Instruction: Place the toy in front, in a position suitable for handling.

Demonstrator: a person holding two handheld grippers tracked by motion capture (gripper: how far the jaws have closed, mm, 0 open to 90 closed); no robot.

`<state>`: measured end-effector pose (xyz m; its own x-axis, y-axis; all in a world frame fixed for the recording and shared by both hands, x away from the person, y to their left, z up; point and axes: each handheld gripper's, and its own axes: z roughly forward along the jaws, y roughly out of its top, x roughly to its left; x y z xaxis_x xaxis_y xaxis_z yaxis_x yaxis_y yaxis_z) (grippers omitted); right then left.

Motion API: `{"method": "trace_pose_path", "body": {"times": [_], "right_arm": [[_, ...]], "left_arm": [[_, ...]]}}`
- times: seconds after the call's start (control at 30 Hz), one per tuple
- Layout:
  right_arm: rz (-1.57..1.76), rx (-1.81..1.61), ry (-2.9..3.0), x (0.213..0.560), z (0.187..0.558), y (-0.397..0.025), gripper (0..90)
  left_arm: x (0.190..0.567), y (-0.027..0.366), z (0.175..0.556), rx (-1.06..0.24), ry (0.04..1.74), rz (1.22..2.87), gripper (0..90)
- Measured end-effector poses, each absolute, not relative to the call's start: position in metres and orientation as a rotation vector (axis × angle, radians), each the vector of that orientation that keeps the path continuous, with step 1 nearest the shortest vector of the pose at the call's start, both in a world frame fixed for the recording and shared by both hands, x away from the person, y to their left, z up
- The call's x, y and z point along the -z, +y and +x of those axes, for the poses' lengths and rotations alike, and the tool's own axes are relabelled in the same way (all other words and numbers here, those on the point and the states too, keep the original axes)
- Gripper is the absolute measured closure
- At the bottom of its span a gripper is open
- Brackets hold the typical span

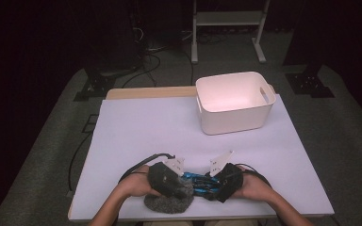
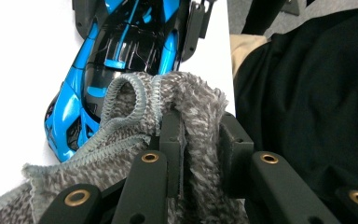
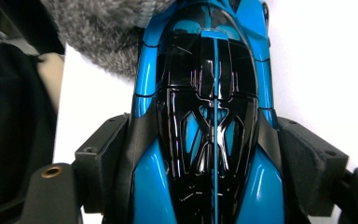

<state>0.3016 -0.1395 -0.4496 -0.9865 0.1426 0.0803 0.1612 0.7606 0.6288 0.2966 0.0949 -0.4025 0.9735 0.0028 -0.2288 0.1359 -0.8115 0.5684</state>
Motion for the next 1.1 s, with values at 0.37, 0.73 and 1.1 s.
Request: {"method": "trace_pose_path", "body": {"times": [0.37, 0.73, 1.1], "right_arm": [[-0.183, 1.048, -3.019, 0.437, 0.306, -0.163, 23.2], [-0.290, 1.046, -2.961, 0.450, 0.309, -0.178, 19.5], [-0.352, 1.117, -2.952, 0.450, 0.302, -0.198, 22.5]], "left_arm": [[0.383, 0.109, 0.305, 0.237, 0.130, 2.451, 74.7], [0.376, 0.094, 0.313, 0.216, 0.112, 2.452, 74.6], [0.386, 0.052, 0.332, 0.252, 0.090, 2.453, 74.8]]}}
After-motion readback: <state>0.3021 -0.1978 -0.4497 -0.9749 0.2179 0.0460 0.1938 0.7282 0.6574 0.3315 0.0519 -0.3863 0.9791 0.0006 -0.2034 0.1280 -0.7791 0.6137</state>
